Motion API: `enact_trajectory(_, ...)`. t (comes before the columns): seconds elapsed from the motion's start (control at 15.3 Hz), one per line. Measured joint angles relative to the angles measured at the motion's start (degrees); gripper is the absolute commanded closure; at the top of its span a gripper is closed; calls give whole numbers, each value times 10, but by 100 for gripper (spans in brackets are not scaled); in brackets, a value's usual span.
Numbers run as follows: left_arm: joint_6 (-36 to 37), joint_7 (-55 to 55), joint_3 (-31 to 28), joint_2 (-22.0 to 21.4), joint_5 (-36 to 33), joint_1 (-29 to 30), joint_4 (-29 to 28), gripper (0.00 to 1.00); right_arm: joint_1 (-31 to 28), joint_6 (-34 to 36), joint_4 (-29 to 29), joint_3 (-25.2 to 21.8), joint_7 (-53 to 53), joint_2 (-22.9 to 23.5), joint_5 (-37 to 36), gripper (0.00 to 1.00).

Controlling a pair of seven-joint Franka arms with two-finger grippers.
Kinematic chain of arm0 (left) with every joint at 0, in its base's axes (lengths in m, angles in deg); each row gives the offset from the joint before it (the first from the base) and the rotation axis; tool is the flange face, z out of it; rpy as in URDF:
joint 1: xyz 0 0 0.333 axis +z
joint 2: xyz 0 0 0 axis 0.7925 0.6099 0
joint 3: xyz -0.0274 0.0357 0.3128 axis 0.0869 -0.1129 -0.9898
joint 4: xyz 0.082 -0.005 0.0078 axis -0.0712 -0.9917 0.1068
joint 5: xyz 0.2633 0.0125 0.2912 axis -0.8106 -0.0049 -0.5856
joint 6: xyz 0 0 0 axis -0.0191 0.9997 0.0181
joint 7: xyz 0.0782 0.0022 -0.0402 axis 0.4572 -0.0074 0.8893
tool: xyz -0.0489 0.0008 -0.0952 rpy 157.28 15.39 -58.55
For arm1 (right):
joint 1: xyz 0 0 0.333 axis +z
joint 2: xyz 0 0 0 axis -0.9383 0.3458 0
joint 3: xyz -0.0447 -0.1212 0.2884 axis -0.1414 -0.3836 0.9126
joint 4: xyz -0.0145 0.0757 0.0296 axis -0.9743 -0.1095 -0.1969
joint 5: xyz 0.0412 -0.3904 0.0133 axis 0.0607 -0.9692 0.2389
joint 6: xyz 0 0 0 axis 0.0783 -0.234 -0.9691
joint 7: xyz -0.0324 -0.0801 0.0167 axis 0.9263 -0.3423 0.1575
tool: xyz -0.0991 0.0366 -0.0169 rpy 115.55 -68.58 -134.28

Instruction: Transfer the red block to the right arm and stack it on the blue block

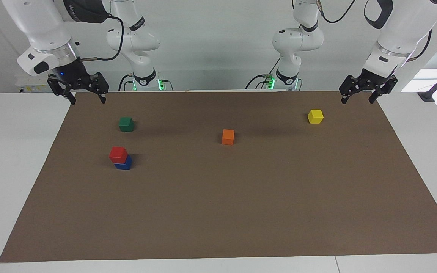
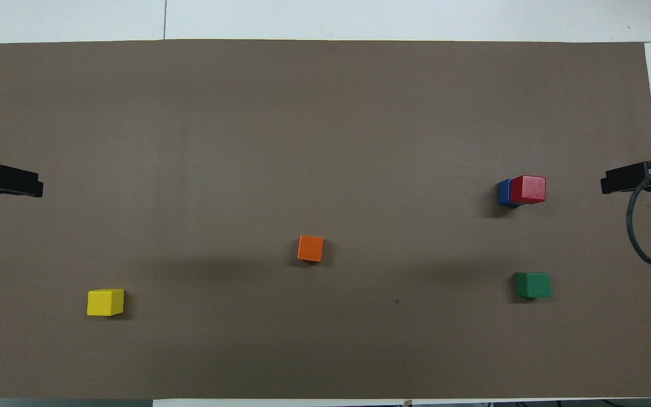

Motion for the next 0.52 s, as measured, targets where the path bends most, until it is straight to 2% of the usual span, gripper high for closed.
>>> enact_trajectory(0.52,0,0,0,0,0,0,0,0,-1,34,-1,1,0,1,0,0)
